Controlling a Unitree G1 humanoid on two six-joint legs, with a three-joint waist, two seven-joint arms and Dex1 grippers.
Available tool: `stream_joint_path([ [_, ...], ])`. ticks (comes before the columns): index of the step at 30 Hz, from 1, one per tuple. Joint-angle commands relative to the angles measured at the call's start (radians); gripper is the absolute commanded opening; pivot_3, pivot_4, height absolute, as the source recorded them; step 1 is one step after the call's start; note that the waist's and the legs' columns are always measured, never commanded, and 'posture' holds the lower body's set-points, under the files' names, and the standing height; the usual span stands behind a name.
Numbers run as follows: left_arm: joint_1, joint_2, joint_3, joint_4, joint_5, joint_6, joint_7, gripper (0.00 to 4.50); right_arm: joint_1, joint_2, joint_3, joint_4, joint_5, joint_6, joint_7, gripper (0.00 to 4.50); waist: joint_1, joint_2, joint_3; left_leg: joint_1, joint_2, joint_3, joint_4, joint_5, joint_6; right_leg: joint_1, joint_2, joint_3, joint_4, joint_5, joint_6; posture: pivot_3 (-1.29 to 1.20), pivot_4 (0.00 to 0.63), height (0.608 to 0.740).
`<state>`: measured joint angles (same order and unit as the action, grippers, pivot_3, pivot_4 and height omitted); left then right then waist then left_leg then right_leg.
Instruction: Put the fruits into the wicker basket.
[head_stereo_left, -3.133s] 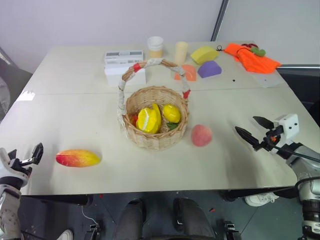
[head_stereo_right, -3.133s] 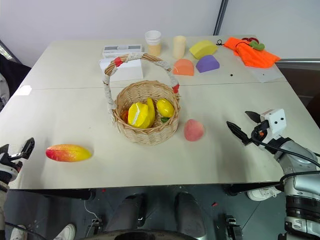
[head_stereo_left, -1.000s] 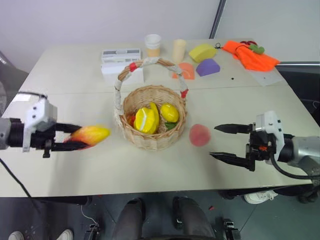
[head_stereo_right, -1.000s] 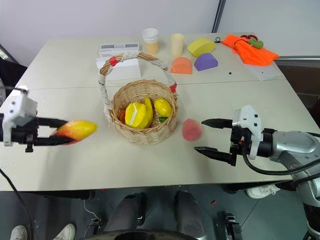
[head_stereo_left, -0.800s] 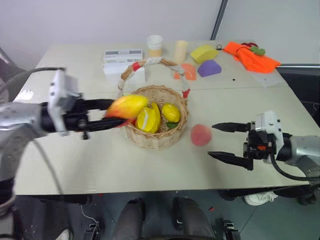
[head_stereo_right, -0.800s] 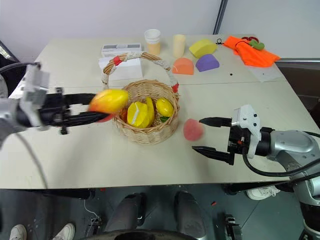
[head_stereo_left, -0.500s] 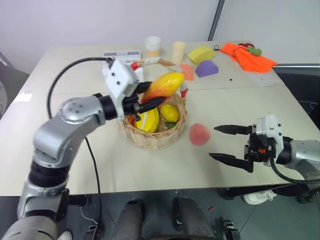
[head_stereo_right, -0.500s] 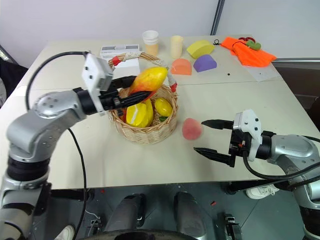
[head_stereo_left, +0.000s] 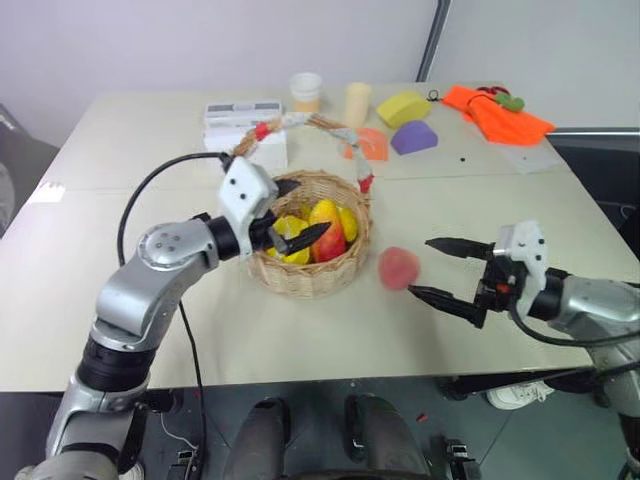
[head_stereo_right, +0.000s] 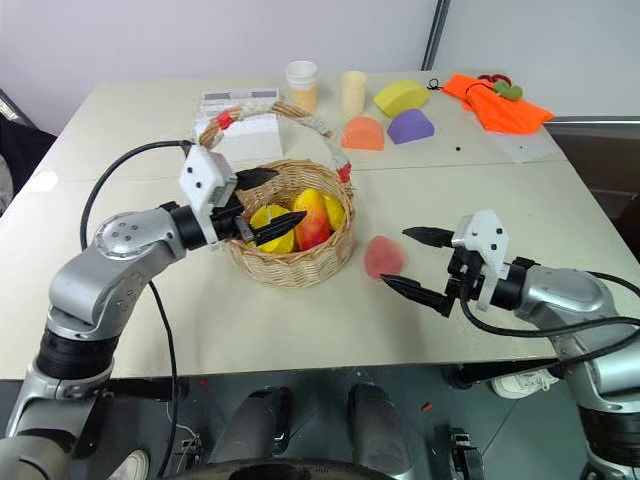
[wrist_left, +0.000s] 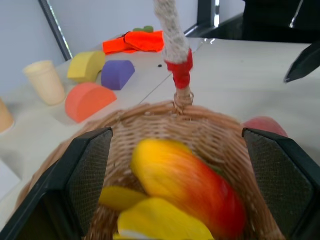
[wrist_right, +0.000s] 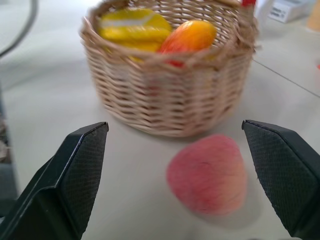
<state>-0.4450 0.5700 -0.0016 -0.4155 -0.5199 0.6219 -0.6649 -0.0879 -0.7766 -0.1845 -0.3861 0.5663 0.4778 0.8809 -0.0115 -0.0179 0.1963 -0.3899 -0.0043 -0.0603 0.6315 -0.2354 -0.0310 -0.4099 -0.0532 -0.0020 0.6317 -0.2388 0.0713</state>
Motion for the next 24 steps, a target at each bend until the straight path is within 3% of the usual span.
stream_joint_path([
  [1,0.059,0.048,0.113,-0.075,-0.134,0.016,-0.093,4.46,-0.037,0.039,0.013,0.065,-0.062,-0.036,-0.062,4.5,-0.001,0.0,0.0,0.0,0.0,0.0,0.0,0.0,0.0,0.0,0.0,0.0,0.0,0.0,0.0,0.0,0.15,0.74],
  [4,0.171,0.143,0.204,-0.12,-0.269,0.08,-0.204,4.46,-0.064,0.058,0.063,0.141,-0.142,-0.079,-0.082,4.5,-0.003,0.0,0.0,0.0,0.001,0.001,-0.001,0.0,0.0,-0.001,0.0,0.0,0.0,0.0,-0.001,0.0,0.15,0.74],
  [8,0.265,0.216,0.242,-0.134,-0.286,0.058,-0.268,4.46,-0.101,0.099,0.11,0.192,-0.155,-0.054,-0.093,4.5,0.0,0.0,0.0,0.0,0.001,0.0,0.0,0.0,0.0,-0.001,0.0,0.0,0.0,0.0,-0.001,0.0,0.15,0.74],
  [18,0.348,0.238,0.266,-0.132,-0.266,-0.021,-0.293,4.46,-0.123,0.145,0.172,0.225,-0.179,0.024,-0.116,4.5,0.001,0.0,0.0,0.0,0.001,0.001,0.0,0.0,0.0,0.0,-0.001,0.0,-0.001,0.0,-0.002,0.0,0.15,0.74],
  [21,0.363,0.243,0.265,-0.119,-0.253,-0.034,-0.292,4.5,-0.118,0.15,0.16,0.215,-0.169,0.02,-0.107,3.66,0.0,0.0,-0.001,0.0,0.001,0.001,0.0,0.0,0.0,0.0,-0.001,0.0,-0.001,0.0,-0.002,0.0,0.15,0.74],
  [24,0.37,0.241,0.271,-0.107,-0.25,-0.043,-0.289,4.5,-0.105,0.151,0.137,0.174,-0.14,0.029,-0.103,2.2,0.002,0.0,-0.001,0.0,0.001,0.0,0.0,0.0,0.0,0.0,-0.001,0.0,-0.001,0.0,-0.002,0.0,0.15,0.74],
])
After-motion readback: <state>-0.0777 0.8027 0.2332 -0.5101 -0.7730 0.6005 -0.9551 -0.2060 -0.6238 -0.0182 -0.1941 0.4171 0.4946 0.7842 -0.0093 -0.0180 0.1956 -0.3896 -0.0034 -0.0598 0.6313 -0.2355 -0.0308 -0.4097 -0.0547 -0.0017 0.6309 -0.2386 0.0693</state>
